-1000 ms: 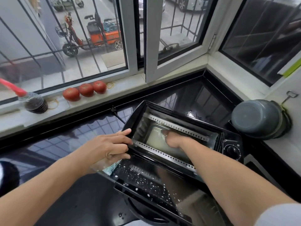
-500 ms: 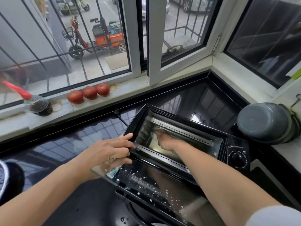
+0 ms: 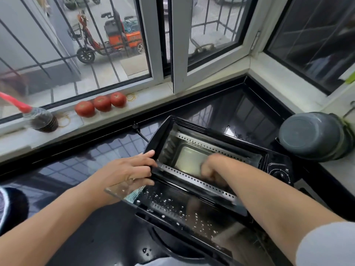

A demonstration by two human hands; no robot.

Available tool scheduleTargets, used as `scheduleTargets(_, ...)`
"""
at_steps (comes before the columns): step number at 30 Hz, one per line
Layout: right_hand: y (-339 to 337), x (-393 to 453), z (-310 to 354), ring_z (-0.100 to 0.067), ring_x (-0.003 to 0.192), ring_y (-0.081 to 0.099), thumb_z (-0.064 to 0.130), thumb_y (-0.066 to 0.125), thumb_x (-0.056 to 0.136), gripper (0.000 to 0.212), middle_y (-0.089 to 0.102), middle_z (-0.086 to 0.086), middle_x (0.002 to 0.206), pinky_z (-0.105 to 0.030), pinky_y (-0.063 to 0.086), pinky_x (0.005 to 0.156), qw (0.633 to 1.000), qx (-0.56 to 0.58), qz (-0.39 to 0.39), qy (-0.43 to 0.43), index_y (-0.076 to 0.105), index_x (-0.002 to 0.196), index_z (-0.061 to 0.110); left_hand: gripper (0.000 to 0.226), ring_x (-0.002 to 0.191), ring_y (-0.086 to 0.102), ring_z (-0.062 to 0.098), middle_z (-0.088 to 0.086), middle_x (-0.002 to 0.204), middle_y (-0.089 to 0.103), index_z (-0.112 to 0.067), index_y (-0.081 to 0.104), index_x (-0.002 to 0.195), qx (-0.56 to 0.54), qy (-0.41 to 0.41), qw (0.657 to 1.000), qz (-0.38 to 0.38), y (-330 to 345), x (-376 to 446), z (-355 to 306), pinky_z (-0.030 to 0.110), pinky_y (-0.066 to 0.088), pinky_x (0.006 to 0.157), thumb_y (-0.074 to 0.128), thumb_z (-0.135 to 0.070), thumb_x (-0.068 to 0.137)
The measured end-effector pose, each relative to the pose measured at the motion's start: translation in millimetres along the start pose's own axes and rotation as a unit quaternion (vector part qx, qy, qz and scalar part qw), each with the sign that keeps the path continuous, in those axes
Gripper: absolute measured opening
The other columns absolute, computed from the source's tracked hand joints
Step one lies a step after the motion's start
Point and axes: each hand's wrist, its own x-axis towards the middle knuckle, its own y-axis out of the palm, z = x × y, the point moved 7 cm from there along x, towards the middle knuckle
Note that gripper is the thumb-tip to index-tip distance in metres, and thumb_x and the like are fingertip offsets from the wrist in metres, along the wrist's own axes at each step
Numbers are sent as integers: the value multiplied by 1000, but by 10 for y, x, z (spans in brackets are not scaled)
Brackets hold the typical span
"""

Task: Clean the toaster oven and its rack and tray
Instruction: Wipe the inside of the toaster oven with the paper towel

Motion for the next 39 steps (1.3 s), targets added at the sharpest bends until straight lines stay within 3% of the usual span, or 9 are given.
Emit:
scheduleTargets(2, 74, -73, -98, -28, 86, 56, 7, 44, 100, 19, 61, -18, 102, -35, 48, 90, 994, -103, -6, 42, 60, 93, -2, 36, 149, 38, 8, -11, 137, 64, -14, 63, 83, -1, -2, 1000, -4, 17, -34, -12, 15, 38, 114, 56, -42, 104)
scheduleTargets(5, 135, -45, 12, -31, 105, 57, 8, 42, 100, 29, 59, -20, 125, -40, 47, 101, 984, -178, -9, 23, 61, 120, -2, 36, 147, 40, 8, -11, 135, 65, -15, 63, 83, 4, 1, 1000, -22, 20, -40, -46, 6, 35, 109, 55, -43, 103)
scheduleTargets(11, -104, -67, -116, -28, 128, 50, 6, 36, 99, 46, 44, -14, 147, -34, 45, 98, 990, -45, -119, 64, 42, 144, 2, 39, 147, 41, 8, -15, 131, 66, -13, 61, 78, 10, 14, 999, -30, 36, -5, -3, 17, 40, 113, 55, -42, 102)
scheduleTargets(15, 45, 182, -197, -36, 125, 50, 19, 43, 89, 60, 44, -22, 144, -38, 47, 97, 990, -40, -102, 87, 40, 144, -4, 35, 147, 41, 8, -18, 137, 62, -15, 64, 82, 3, 19, 1000, -22, 72, -38, 16, 16, 42, 111, 58, -43, 102)
scheduleTargets(20, 27, -138, -238, -29, 122, 53, 20, 41, 99, 45, 48, -14, 142, -36, 46, 89, 988, -13, -130, 83, 49, 140, 5, 34, 145, 43, 9, -17, 128, 65, -9, 58, 76, -16, 7, 999, -44, 33, -8, -39, 15, 45, 108, 58, -34, 99)
scheduleTargets(24, 38, -31, -226, -42, 134, 41, 21, 47, 96, 55, 38, -22, 150, -54, 37, 105, 973, -18, -174, 150, 39, 147, 3, 39, 147, 41, 10, -16, 135, 64, -15, 62, 80, -7, 6, 1000, -23, 30, -6, -56, 31, 57, 99, 55, -45, 103)
scheduleTargets(28, -47, -83, -26, -55, 140, 21, 12, 37, 100, 58, 18, -35, 155, -60, 27, 113, 954, -4, -247, 169, 19, 150, -9, 39, 151, 36, 13, -15, 138, 61, -13, 60, 80, -31, 1, 999, 9, 72, -1, 0, 30, 54, 104, 57, -43, 105)
scheduleTargets(32, -321, -162, 474, -43, 135, 37, 16, 47, 94, 54, 31, -23, 151, -50, 37, 109, 943, -24, -332, 8, 40, 145, 2, 40, 151, 36, 15, -9, 137, 63, -7, 58, 75, -27, 6, 1000, 0, 61, 25, -16, 23, 49, 108, 60, -35, 104)
scheduleTargets(39, -496, -127, 613, -24, 102, 58, 5, 45, 94, 29, 61, 2, 113, -23, 45, 84, 901, 185, -336, -202, 63, 114, 13, 33, 151, 38, 17, -5, 158, 45, -10, 70, 92, 11, 18, 999, -32, 95, -44, 80, 25, 42, 115, 56, -36, 106)
